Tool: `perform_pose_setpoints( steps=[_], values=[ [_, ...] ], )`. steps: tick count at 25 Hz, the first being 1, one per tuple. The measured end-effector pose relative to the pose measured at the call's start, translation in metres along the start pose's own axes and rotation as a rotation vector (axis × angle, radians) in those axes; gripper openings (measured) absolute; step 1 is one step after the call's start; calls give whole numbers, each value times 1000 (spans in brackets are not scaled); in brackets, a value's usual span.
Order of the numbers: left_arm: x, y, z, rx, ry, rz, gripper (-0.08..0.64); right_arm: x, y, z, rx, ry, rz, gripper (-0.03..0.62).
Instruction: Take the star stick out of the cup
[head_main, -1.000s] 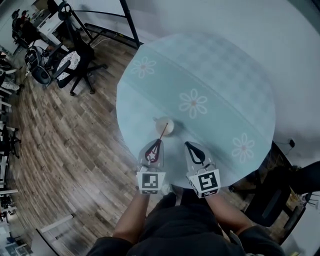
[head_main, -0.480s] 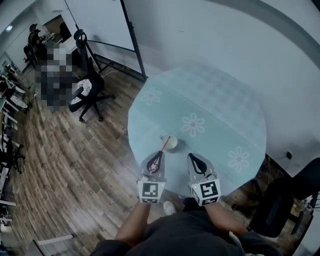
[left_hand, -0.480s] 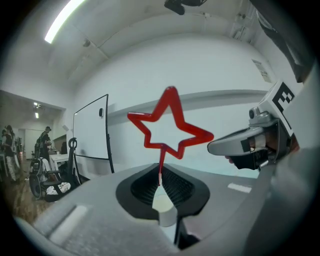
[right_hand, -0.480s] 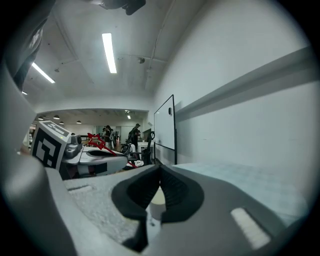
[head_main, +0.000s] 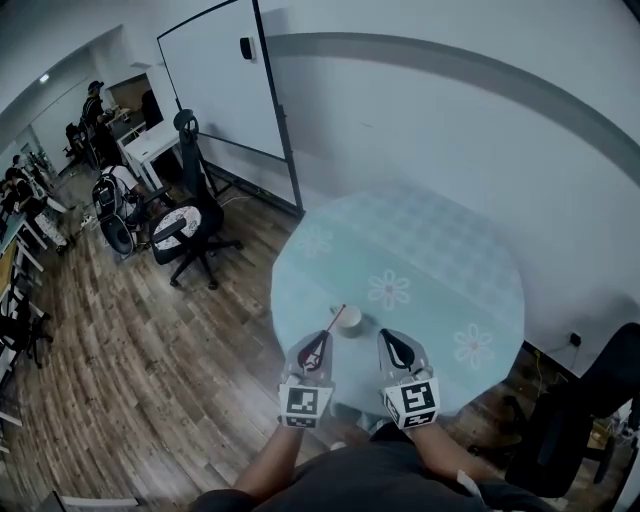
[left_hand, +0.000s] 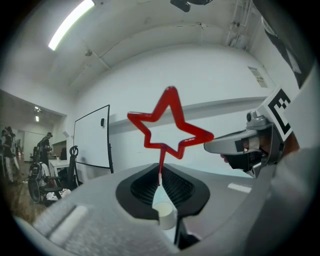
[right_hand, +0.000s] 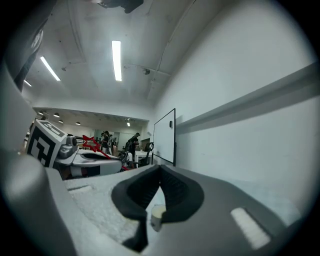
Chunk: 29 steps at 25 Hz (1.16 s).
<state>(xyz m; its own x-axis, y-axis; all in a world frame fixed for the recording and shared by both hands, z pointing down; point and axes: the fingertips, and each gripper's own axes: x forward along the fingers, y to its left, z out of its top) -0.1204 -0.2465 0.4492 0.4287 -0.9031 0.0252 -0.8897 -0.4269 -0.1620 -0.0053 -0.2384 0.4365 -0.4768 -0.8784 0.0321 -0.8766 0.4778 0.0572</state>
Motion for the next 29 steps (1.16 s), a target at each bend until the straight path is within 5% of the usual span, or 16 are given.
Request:
perform_pose_setpoints(
  steps=[29],
  values=[
    [-27,-3,2,-14,-9,-29,20,-16,21,14,-34,-18,-9,3]
  ],
)
